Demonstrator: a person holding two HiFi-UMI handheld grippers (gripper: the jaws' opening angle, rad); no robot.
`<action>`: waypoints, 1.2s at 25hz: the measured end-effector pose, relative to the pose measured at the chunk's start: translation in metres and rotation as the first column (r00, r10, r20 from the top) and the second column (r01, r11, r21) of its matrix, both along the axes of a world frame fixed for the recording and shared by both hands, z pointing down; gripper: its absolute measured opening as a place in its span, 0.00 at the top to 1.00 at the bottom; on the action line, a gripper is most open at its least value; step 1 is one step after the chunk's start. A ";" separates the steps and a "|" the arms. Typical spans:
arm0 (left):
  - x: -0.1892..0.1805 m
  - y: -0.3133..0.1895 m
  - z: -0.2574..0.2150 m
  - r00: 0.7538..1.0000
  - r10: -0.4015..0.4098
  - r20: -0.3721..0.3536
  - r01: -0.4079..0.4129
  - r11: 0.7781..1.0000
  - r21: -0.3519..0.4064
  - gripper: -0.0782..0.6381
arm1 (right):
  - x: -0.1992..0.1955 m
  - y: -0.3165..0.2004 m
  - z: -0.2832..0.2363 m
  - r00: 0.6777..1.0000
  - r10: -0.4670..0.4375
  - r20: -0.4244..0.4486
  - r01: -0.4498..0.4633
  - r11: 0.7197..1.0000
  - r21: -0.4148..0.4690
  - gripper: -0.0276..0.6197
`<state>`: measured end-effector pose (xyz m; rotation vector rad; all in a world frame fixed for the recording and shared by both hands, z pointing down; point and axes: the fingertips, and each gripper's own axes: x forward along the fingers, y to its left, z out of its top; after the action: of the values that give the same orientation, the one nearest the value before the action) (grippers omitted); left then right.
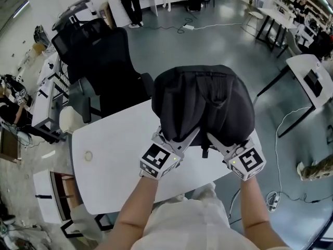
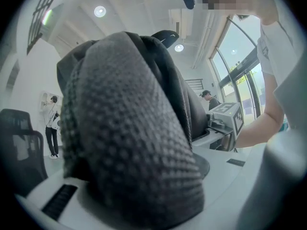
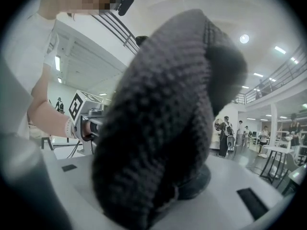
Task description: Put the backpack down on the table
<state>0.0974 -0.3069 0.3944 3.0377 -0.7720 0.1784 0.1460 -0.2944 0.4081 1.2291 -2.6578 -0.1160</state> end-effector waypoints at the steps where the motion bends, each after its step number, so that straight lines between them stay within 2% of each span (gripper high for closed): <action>1: 0.000 -0.005 0.007 1.000 -0.008 -0.001 0.008 1.000 -0.012 0.69 | 0.000 -0.006 0.007 1.000 -0.010 0.000 0.010 1.000 -0.009 0.62; 9: -0.004 -0.043 0.061 0.996 -0.089 0.019 0.090 0.993 -0.078 0.69 | -0.004 -0.045 0.061 0.998 -0.062 0.027 0.064 0.994 -0.083 0.62; 18: -0.022 -0.084 0.118 0.986 -0.160 0.046 0.165 0.975 -0.149 0.69 | -0.019 -0.089 0.118 0.995 -0.098 0.038 0.102 0.983 -0.154 0.62; 24: -0.030 -0.106 0.147 0.981 -0.186 0.052 0.193 0.963 -0.187 0.69 | -0.026 -0.112 0.147 0.993 -0.115 0.036 0.120 0.974 -0.193 0.61; 30: -0.035 -0.119 0.179 0.981 -0.180 0.073 0.192 0.953 -0.233 0.69 | -0.030 -0.124 0.180 0.994 -0.092 0.053 0.103 0.962 -0.252 0.61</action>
<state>0.0625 -0.4263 0.5733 2.7266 -0.9576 0.3224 0.1157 -0.4182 0.5882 1.0294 -2.6639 0.2313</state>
